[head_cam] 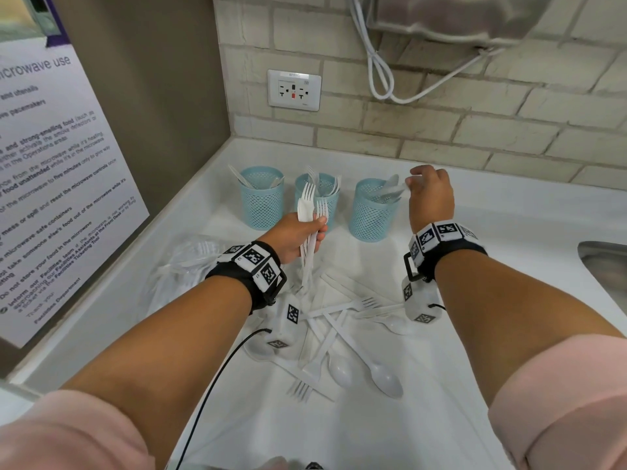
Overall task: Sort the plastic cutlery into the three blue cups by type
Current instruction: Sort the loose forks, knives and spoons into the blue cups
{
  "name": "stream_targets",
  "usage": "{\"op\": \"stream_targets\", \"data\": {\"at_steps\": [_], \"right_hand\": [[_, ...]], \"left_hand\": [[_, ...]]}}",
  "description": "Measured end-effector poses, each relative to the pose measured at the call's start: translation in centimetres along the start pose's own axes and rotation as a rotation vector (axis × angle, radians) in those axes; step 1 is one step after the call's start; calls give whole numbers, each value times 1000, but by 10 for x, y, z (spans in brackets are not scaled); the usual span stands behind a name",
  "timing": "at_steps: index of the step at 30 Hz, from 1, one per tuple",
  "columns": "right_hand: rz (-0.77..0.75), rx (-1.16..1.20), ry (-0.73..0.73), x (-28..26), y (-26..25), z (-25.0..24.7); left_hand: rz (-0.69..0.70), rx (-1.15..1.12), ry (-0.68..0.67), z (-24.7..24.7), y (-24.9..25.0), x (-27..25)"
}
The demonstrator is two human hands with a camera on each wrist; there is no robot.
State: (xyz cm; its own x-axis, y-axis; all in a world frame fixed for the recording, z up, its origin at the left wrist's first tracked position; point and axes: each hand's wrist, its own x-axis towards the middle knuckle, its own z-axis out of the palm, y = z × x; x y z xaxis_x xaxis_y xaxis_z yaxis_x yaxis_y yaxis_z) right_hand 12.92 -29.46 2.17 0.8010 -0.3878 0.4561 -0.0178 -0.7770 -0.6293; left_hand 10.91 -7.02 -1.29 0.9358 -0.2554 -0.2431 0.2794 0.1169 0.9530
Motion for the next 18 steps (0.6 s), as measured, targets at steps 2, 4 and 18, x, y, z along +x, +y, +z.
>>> {"op": "stream_targets", "data": {"at_steps": [2,4,18], "right_hand": [[4,-3,-7,2,-3,0],[-4,0,-18,5,-5,3],[-250,115,-314,-11,-54,29]], "left_hand": [[-14,2,-10,-1,-1,1],[-21,-8,-20,-2,-1,1],[19,-102,-52,-6,-5,-3]]}}
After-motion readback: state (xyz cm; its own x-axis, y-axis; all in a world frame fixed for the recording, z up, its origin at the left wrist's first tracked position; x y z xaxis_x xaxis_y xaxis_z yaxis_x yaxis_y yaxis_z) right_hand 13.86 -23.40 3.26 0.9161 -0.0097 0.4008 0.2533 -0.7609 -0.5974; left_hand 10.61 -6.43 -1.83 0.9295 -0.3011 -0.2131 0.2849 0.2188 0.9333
